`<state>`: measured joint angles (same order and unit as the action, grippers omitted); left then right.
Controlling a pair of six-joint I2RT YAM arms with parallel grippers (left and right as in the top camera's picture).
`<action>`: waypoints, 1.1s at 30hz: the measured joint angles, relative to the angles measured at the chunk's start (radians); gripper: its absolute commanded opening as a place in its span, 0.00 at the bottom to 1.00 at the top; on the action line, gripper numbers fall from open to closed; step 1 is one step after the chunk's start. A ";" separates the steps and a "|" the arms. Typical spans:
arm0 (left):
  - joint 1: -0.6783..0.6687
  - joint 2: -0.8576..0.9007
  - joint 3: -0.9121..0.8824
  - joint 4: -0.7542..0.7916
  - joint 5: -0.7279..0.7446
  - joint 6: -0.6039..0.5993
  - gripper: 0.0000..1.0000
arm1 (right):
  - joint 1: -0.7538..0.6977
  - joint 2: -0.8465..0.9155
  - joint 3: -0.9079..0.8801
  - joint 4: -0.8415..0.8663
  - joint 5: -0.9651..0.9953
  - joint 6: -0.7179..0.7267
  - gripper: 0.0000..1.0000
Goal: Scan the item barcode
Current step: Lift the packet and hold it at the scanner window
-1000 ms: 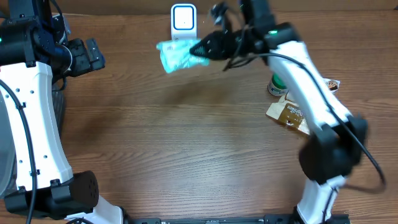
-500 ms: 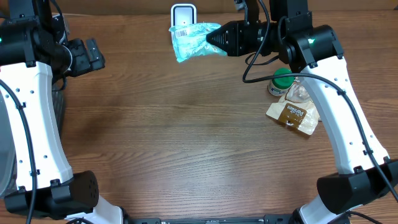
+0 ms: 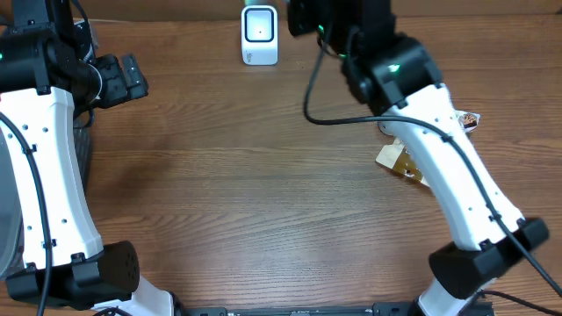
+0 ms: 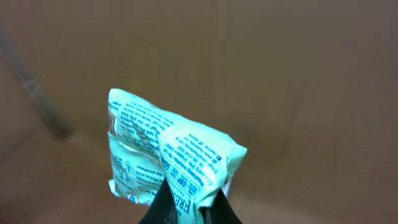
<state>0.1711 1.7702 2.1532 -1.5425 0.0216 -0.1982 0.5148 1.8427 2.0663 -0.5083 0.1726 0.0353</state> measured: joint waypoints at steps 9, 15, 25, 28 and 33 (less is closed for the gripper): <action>0.000 0.000 0.000 0.000 0.000 0.000 1.00 | 0.027 0.226 0.023 0.254 0.225 -0.562 0.04; 0.000 0.000 0.000 0.000 0.000 0.000 1.00 | 0.027 0.425 0.016 0.356 0.234 -0.971 0.04; 0.000 0.000 0.000 0.000 0.000 0.000 1.00 | 0.022 0.608 0.014 0.795 0.265 -1.321 0.04; 0.000 0.000 0.000 0.000 0.000 0.000 1.00 | 0.021 0.654 0.014 0.806 0.288 -1.386 0.04; 0.000 0.000 0.000 0.000 0.000 0.000 1.00 | 0.021 0.723 0.014 0.803 0.317 -1.434 0.04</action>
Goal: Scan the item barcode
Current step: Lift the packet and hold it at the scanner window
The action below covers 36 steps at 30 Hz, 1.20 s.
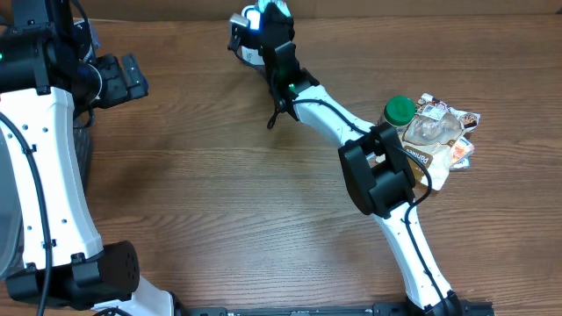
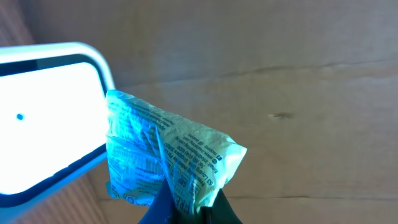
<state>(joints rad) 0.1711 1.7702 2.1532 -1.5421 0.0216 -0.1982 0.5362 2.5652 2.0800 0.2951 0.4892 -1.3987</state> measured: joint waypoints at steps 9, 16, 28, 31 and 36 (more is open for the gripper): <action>0.000 0.000 0.000 0.000 0.000 0.000 1.00 | 0.000 0.009 -0.001 0.045 0.021 -0.049 0.04; 0.000 0.000 0.000 0.000 0.000 0.000 1.00 | 0.000 0.009 -0.001 0.080 0.030 -0.058 0.04; 0.000 0.000 0.000 0.000 0.000 0.000 1.00 | 0.002 -0.026 -0.001 0.010 0.035 0.059 0.04; 0.000 0.000 0.000 0.000 0.000 0.000 1.00 | 0.005 -0.100 -0.002 -0.099 0.035 0.153 0.04; 0.000 0.000 0.000 0.000 0.000 0.000 1.00 | 0.022 -0.293 -0.003 -0.489 -0.005 0.288 0.04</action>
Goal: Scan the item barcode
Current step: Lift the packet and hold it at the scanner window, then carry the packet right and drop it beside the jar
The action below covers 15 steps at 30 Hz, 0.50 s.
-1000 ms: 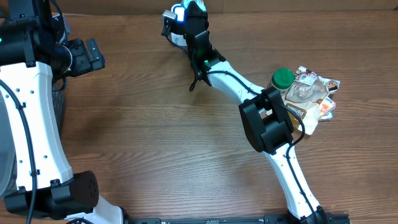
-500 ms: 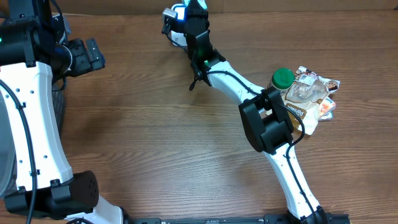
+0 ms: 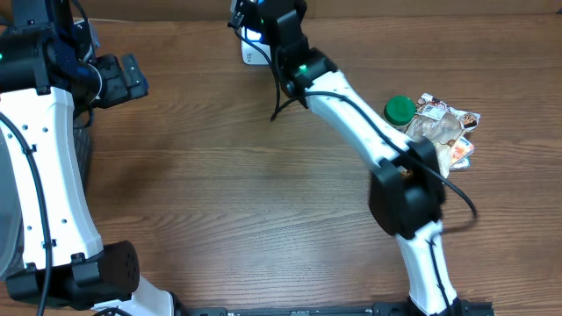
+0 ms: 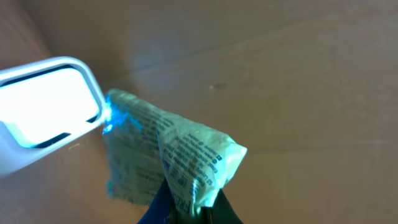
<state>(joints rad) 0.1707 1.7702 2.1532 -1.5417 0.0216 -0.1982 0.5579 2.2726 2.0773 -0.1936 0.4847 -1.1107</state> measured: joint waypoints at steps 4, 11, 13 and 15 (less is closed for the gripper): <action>0.000 0.000 0.000 -0.001 0.000 0.000 1.00 | 0.042 -0.148 0.004 -0.356 -0.092 0.154 0.04; 0.000 0.000 0.000 -0.001 0.000 0.000 1.00 | 0.113 -0.291 0.009 -0.845 -0.444 0.621 0.04; 0.000 0.000 0.000 -0.001 0.000 0.000 1.00 | 0.103 -0.304 0.010 -1.019 -0.531 0.767 0.04; 0.000 0.000 0.000 -0.001 0.000 0.000 1.00 | 0.084 -0.305 0.010 -1.172 -0.571 0.850 0.04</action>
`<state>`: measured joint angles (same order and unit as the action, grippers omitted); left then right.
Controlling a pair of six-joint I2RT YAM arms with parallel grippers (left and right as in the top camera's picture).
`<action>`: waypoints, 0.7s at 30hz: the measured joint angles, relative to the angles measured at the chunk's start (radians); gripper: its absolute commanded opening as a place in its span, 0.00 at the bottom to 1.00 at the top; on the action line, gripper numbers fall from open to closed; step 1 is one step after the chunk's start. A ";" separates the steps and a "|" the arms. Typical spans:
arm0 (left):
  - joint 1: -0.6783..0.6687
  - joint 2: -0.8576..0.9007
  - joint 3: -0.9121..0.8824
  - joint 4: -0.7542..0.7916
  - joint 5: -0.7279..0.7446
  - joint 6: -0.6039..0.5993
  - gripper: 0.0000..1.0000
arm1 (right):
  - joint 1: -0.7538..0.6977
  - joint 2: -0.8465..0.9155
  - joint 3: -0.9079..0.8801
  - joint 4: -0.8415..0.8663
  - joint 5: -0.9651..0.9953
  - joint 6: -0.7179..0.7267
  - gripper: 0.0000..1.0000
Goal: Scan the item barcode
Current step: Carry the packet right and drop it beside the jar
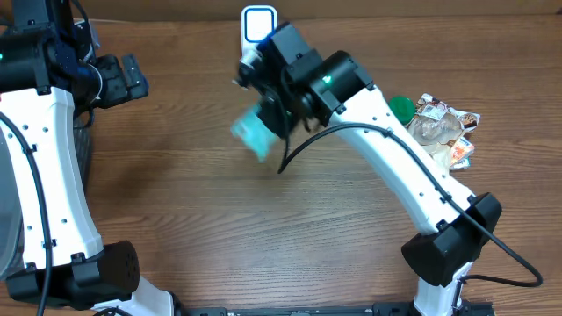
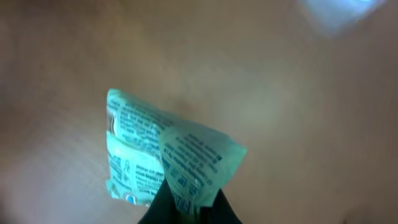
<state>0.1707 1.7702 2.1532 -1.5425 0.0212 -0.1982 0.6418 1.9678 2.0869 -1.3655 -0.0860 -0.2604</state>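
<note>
My right gripper is shut on a pale green printed packet, pinching its lower edge. Overhead, the packet hangs blurred over the middle of the table, below and in front of the white barcode scanner at the far edge. The right gripper sits just above the packet there. My left gripper rests at the far left, away from both; its fingers cannot be made out.
A heap of other items lies at the right: a green-capped bottle and crinkled snack packets. A dark object stands at the left edge behind the left arm. The wooden table fills the view.
The right arm has drawn back from the scanner toward the table's middle, carrying the green packet. The scanner has left the right wrist view. The left arm is unchanged.
The right gripper held the green packet aloft near the scanner's right. Then the packet was right in front of the lit scanner window, and stayed beside it a moment later. Now it is held lower, over the table's middle, away from the scanner.
</note>
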 measured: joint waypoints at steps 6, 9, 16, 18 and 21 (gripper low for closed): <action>0.000 0.000 0.000 0.000 0.000 0.000 1.00 | -0.118 0.000 -0.013 -0.254 0.027 0.185 0.04; 0.000 0.000 0.000 0.000 0.000 0.000 1.00 | -0.217 0.000 -0.031 -0.247 0.088 0.309 0.04; 0.000 0.000 0.000 0.000 0.000 0.000 1.00 | -0.531 0.000 -0.089 -0.212 0.161 0.454 0.04; 0.000 0.000 0.000 0.000 0.000 0.000 1.00 | -0.599 0.000 -0.106 -0.204 0.172 0.467 0.04; 0.000 0.000 0.000 0.000 0.000 0.000 1.00 | -0.669 0.000 -0.148 -0.158 0.179 0.465 0.04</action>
<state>0.1711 1.7702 2.1532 -1.5425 0.0216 -0.1982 -0.0269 1.9678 1.9392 -1.5234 0.0933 0.2047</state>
